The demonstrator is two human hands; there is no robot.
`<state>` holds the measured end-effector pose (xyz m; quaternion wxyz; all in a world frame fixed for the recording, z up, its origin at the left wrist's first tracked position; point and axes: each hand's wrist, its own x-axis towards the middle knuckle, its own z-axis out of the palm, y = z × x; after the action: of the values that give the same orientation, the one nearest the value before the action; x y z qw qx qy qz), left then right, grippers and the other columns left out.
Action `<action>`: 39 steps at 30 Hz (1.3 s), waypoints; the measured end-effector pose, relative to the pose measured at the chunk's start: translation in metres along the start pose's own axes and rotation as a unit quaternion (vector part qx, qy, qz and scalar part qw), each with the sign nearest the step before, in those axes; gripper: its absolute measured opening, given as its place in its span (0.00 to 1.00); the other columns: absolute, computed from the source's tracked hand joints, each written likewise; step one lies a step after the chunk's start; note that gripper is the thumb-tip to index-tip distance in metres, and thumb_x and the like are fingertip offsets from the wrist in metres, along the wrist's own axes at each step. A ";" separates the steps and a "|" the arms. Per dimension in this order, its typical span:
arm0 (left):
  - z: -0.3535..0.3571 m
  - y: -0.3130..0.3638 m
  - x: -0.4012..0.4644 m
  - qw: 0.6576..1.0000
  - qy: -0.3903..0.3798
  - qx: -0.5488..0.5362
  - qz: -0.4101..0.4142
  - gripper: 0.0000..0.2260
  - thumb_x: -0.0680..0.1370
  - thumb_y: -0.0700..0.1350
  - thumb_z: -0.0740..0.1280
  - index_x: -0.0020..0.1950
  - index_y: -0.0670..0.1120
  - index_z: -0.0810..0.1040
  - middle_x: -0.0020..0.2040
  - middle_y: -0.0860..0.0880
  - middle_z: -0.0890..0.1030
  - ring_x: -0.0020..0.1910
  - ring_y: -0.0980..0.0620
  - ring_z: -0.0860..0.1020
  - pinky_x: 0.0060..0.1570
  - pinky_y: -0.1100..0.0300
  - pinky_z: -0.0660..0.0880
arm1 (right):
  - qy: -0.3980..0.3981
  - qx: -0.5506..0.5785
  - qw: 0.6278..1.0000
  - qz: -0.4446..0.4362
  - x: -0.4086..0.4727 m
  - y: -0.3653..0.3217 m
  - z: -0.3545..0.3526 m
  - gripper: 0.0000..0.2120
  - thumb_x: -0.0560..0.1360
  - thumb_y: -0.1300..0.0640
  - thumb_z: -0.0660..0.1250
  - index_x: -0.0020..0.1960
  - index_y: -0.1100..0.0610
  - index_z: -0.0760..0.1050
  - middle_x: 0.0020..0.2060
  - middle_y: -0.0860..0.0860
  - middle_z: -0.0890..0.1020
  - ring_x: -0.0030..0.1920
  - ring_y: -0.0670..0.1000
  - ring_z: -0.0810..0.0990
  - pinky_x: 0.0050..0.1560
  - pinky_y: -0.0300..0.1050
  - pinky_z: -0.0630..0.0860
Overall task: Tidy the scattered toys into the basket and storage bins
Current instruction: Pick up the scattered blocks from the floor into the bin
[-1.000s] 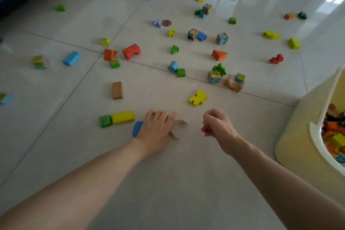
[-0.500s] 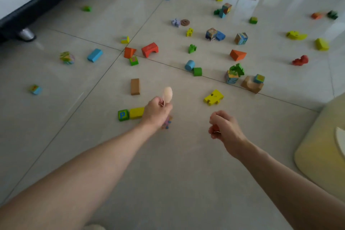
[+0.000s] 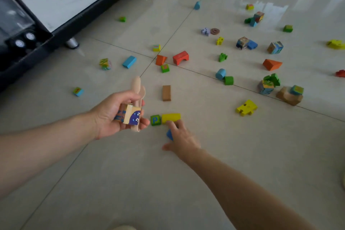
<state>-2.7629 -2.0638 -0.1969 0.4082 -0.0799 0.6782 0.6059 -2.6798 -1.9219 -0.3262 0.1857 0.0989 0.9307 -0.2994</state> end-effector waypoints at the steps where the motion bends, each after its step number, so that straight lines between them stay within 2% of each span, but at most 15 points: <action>1: -0.004 -0.009 0.002 1.000 0.005 -0.013 -0.002 0.09 0.71 0.46 0.65 0.45 0.40 0.74 0.31 0.43 0.75 0.27 0.44 0.80 0.28 0.58 0.78 | 0.002 -0.034 0.999 0.007 0.003 -0.002 0.005 0.31 0.70 0.51 0.71 0.69 0.54 0.62 0.65 0.55 0.64 0.62 0.60 0.72 0.57 0.52 0.72; 6: -0.008 -0.041 0.027 0.997 0.045 -0.050 -0.021 0.07 0.77 0.44 0.60 0.45 0.41 0.74 0.28 0.46 0.77 0.24 0.48 0.78 0.27 0.61 0.77 | 0.015 -0.008 0.999 0.041 0.005 0.000 0.011 0.19 0.72 0.53 0.68 0.59 0.57 0.69 0.57 0.57 0.68 0.56 0.60 0.75 0.53 0.48 0.73; 9: -0.001 -0.044 0.042 0.997 0.068 -0.036 -0.025 0.07 0.77 0.44 0.60 0.42 0.43 0.74 0.27 0.47 0.75 0.22 0.50 0.76 0.25 0.63 0.75 | 0.010 0.180 0.980 0.086 -0.002 0.000 0.002 0.09 0.71 0.54 0.69 0.48 0.54 0.71 0.44 0.53 0.73 0.40 0.53 0.76 0.39 0.42 0.74; 11: 0.008 -0.038 0.051 0.996 0.065 -0.055 -0.028 0.06 0.76 0.44 0.60 0.41 0.43 0.73 0.29 0.46 0.74 0.20 0.51 0.75 0.23 0.64 0.75 | 0.003 0.378 0.917 0.127 -0.010 0.000 -0.012 0.05 0.73 0.56 0.68 0.44 0.54 0.71 0.34 0.51 0.73 0.28 0.49 0.72 0.26 0.39 0.71; 12: 0.015 -0.034 0.055 0.996 0.059 -0.067 -0.027 0.06 0.76 0.44 0.61 0.42 0.43 0.73 0.30 0.46 0.73 0.20 0.52 0.74 0.23 0.64 0.74 | -0.001 0.449 0.882 0.146 -0.016 0.000 -0.022 0.04 0.74 0.57 0.67 0.46 0.56 0.72 0.33 0.52 0.72 0.26 0.48 0.72 0.24 0.38 0.71; 17: 0.100 -0.010 0.063 0.995 -0.047 -0.085 -0.018 0.07 0.76 0.45 0.60 0.39 0.44 0.73 0.31 0.48 0.71 0.21 0.54 0.70 0.24 0.66 0.70 | 0.053 0.683 0.705 0.186 -0.074 0.029 -0.086 0.04 0.76 0.58 0.63 0.49 0.58 0.74 0.38 0.56 0.72 0.24 0.49 0.78 0.25 0.37 0.76; 21: 0.203 0.008 0.047 0.987 -0.146 -0.071 -0.011 0.11 0.77 0.50 0.59 0.40 0.45 0.73 0.30 0.48 0.74 0.22 0.53 0.72 0.23 0.67 0.69 | 0.190 0.717 0.654 0.148 -0.144 0.081 -0.154 0.04 0.76 0.59 0.60 0.50 0.57 0.73 0.41 0.56 0.76 0.27 0.48 0.79 0.24 0.35 0.73; 24: 0.298 0.011 0.020 0.971 -0.229 -0.060 -0.014 0.14 0.77 0.53 0.57 0.37 0.46 0.72 0.26 0.48 0.74 0.20 0.53 0.71 0.22 0.68 0.67 | 0.333 0.701 0.607 0.170 -0.221 0.140 -0.204 0.05 0.77 0.58 0.60 0.49 0.58 0.73 0.41 0.57 0.76 0.27 0.49 0.78 0.22 0.35 0.71; 27: 0.386 0.001 -0.021 0.951 -0.302 -0.038 -0.058 0.17 0.79 0.53 0.54 0.36 0.45 0.71 0.29 0.46 0.74 0.23 0.51 0.71 0.27 0.65 0.66 | 0.473 0.679 0.502 0.252 -0.303 0.200 -0.224 0.06 0.76 0.58 0.63 0.49 0.61 0.70 0.39 0.58 0.74 0.33 0.52 0.76 0.23 0.36 0.74; 30: 0.445 -0.014 -0.049 0.932 -0.352 -0.031 -0.079 0.21 0.80 0.53 0.48 0.37 0.44 0.72 0.34 0.45 0.74 0.29 0.49 0.72 0.33 0.61 0.66 | 0.533 0.677 0.410 0.299 -0.344 0.244 -0.217 0.09 0.77 0.56 0.62 0.49 0.62 0.68 0.41 0.59 0.71 0.39 0.57 0.75 0.26 0.42 0.79; 32: 0.468 -0.024 -0.057 0.930 -0.356 -0.035 -0.081 0.25 0.80 0.58 0.44 0.43 0.46 0.75 0.40 0.45 0.77 0.34 0.47 0.74 0.37 0.59 0.66 | 0.527 0.684 0.403 0.305 -0.353 0.263 -0.210 0.14 0.78 0.51 0.60 0.54 0.61 0.69 0.44 0.60 0.71 0.50 0.61 0.76 0.36 0.47 0.80; 34: 0.478 -0.033 -0.061 0.925 -0.368 -0.032 -0.089 0.30 0.77 0.67 0.43 0.57 0.47 0.74 0.55 0.44 0.78 0.48 0.44 0.77 0.47 0.53 0.71 | 0.495 0.683 0.434 0.316 -0.358 0.275 -0.206 0.23 0.78 0.44 0.58 0.66 0.58 0.67 0.52 0.60 0.72 0.58 0.59 0.73 0.52 0.53 0.74; 36: 0.474 -0.037 -0.056 0.926 -0.369 -0.004 -0.076 0.35 0.75 0.70 0.43 0.74 0.49 0.59 0.74 0.43 0.63 0.70 0.41 0.65 0.68 0.41 0.61 | 0.469 0.637 0.500 0.354 -0.359 0.282 -0.207 0.29 0.77 0.40 0.56 0.73 0.54 0.61 0.68 0.58 0.66 0.67 0.60 0.67 0.66 0.57 0.63; 37: 0.469 -0.036 -0.053 0.931 -0.361 0.013 -0.056 0.35 0.76 0.69 0.43 0.77 0.50 0.52 0.76 0.42 0.57 0.73 0.41 0.59 0.71 0.41 0.54 | 0.468 0.606 0.525 0.371 -0.357 0.282 -0.210 0.30 0.77 0.39 0.56 0.73 0.53 0.60 0.73 0.56 0.61 0.71 0.59 0.62 0.70 0.59 0.57; 39: 0.453 -0.028 -0.045 0.939 -0.342 0.026 -0.036 0.32 0.78 0.66 0.43 0.77 0.49 0.48 0.76 0.40 0.56 0.74 0.41 0.58 0.71 0.43 0.53 | 0.501 0.552 0.545 0.384 -0.350 0.278 -0.217 0.27 0.77 0.42 0.56 0.73 0.54 0.62 0.74 0.54 0.61 0.73 0.57 0.59 0.70 0.58 0.54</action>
<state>-2.5101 -1.6867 -0.1584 0.6390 0.1185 0.5096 0.5638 -2.3404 -1.5957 -0.1666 -0.3045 0.6636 0.3974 -0.5559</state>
